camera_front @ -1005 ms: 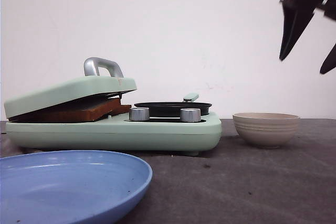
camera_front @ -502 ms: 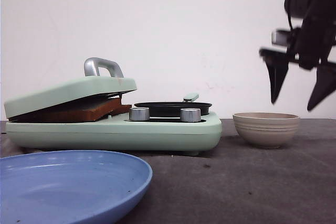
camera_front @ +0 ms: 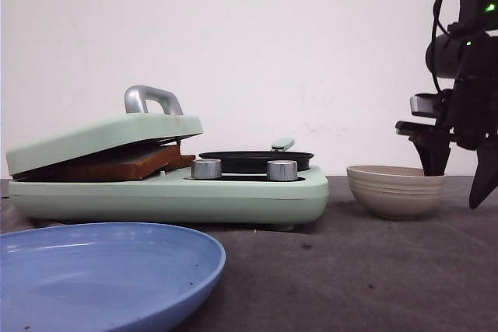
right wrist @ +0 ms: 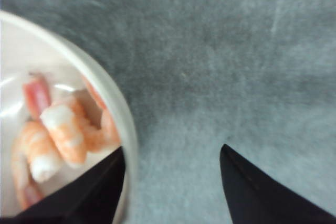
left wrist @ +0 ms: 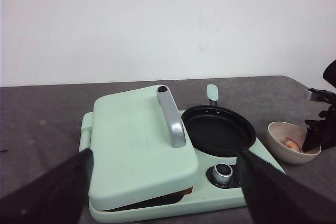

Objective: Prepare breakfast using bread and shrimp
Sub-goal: 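Grasp the rim of the beige shrimp bowl with the right gripper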

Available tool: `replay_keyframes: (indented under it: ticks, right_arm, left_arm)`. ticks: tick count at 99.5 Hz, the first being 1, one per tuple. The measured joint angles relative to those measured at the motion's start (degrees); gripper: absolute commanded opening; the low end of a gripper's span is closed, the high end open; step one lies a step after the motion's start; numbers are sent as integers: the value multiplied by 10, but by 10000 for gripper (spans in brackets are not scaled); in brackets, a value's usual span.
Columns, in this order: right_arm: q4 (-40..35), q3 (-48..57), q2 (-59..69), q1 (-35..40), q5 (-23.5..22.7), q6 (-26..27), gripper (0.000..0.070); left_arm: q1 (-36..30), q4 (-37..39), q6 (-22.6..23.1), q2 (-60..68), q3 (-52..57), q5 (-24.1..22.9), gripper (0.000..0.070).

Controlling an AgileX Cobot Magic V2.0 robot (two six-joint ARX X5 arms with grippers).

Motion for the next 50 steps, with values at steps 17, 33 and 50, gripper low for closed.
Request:
replay_keyframes:
  ticks: [17, 33, 50]
  right_arm:
    - [6, 2, 14, 2, -27, 0, 115]
    - [22, 6, 16, 5, -50, 0, 0]
    - [25, 7, 14, 6, -57, 0, 0]
  left_arm:
    - [0, 0, 0, 0, 0, 0, 463]
    - [0, 0, 0, 0, 0, 0, 463]
    - [0, -1, 0, 0, 0, 0, 463]
